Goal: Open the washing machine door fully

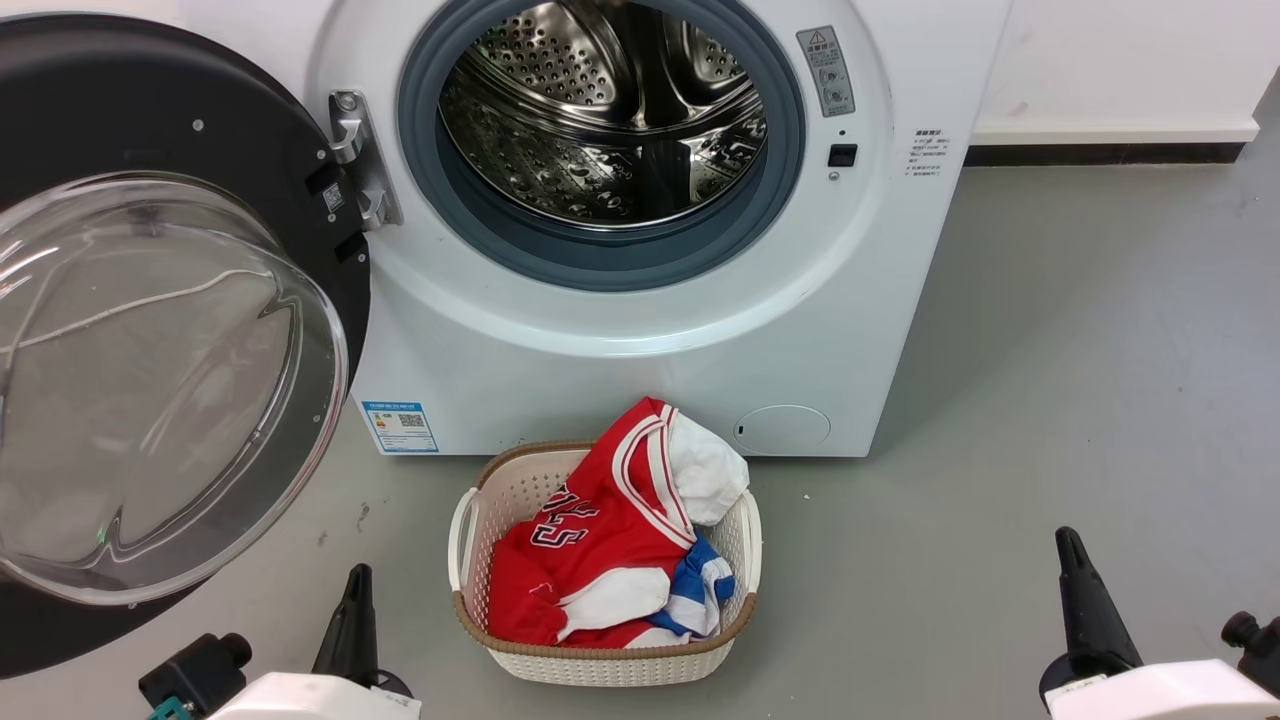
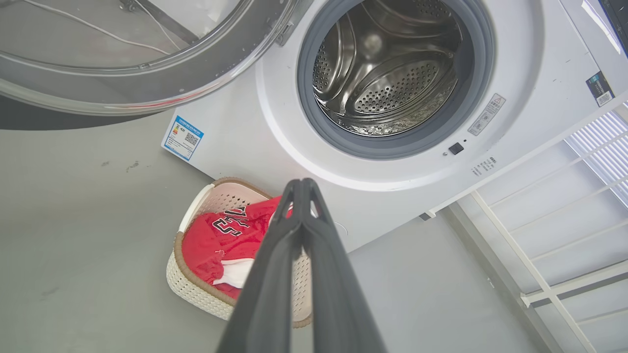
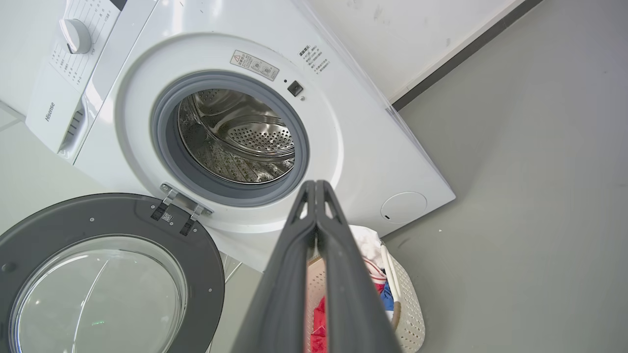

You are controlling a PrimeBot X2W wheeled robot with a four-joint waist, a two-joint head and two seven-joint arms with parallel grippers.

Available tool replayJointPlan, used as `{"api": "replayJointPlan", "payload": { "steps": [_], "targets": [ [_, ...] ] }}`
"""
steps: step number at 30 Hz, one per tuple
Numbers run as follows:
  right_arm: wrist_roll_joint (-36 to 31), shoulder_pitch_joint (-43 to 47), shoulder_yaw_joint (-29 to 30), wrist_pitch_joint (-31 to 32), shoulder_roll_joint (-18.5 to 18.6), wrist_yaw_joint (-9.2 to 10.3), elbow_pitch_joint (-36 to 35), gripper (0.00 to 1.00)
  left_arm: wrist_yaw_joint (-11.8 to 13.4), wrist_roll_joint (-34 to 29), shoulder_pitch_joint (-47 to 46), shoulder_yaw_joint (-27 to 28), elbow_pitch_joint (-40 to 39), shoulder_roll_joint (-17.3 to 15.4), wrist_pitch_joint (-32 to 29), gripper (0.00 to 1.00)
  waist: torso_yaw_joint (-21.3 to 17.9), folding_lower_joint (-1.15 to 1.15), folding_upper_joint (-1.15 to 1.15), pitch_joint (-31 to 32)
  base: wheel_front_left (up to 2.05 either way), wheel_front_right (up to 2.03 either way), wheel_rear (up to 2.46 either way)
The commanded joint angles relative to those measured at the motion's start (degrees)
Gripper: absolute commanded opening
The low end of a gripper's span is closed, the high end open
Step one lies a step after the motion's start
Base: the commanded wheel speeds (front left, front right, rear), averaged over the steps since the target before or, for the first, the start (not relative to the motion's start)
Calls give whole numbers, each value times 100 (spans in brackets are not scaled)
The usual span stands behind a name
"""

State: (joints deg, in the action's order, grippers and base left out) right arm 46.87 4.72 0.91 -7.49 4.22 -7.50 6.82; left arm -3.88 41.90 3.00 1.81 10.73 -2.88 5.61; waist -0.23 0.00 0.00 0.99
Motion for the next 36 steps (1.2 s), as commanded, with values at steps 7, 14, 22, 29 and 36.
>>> {"api": "replayJointPlan", "payload": {
  "steps": [7,14,22,29,36],
  "targets": [
    [643,-251,31,142,60,0,37,0,-72,663,-227,72,-10,-1,-157,0,2,0,0,-10,0,0,0],
    [1140,-356,56,257,67,0,115,0,-108,1185,-321,123,29,-1,-285,0,4,0,0,-19,0,0,0],
    [1664,-461,88,390,71,0,196,0,-143,1738,-419,172,73,-1,-421,0,6,0,0,-30,0,0,0],
    [2029,-548,112,485,71,0,259,0,-177,2124,-482,206,101,0,-513,0,8,0,0,-38,0,0,0],
    [2433,-635,141,594,69,1,326,0,-203,2554,-546,250,135,0,-617,0,9,0,0,-47,0,0,0]
  ]
}}
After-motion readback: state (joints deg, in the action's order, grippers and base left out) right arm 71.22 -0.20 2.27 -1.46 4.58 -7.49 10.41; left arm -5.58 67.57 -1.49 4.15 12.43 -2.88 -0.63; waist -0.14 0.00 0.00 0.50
